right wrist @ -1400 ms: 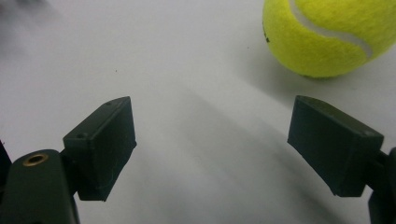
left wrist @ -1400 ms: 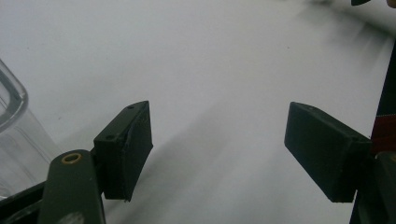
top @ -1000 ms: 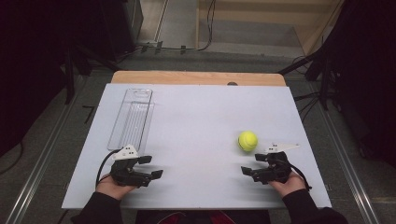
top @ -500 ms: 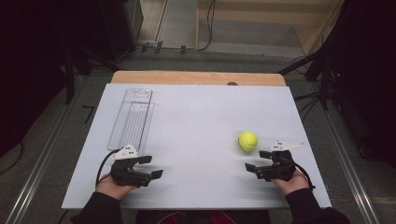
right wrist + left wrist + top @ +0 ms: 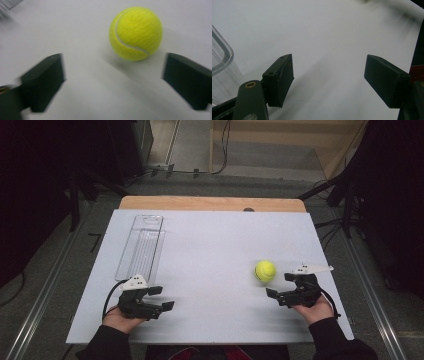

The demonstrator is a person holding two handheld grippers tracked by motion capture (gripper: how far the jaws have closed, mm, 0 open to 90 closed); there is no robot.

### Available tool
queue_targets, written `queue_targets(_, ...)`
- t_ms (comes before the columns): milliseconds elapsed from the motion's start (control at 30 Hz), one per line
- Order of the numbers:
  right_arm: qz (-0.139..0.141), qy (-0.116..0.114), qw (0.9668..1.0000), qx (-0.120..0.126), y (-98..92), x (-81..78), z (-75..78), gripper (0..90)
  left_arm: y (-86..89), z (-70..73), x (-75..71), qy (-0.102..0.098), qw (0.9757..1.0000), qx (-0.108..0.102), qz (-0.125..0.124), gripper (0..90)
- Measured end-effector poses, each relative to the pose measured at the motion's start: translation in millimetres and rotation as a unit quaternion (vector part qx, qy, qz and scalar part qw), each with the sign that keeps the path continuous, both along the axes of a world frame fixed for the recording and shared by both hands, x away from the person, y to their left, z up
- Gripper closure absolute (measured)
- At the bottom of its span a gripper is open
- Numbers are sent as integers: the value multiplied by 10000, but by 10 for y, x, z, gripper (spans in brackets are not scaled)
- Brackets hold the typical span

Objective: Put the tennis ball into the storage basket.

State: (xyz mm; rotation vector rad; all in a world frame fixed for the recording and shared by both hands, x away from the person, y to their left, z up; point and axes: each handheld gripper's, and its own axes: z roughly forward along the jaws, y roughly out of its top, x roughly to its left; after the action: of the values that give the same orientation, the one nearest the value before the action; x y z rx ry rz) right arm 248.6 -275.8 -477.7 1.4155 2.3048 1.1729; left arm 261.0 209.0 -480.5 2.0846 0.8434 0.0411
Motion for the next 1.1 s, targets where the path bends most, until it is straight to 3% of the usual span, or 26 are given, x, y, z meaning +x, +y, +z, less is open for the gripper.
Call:
queue_targets(400, -290, 28, 9996, -10, -2, 132, 163, 0, 2, -15, 5, 32, 10000, 24, 15, 242)
queue_targets(1100, -173, -76, 9998, -115, 162, 476, 350, 0, 7, -22, 13, 35, 10000, -26, 27, 242)
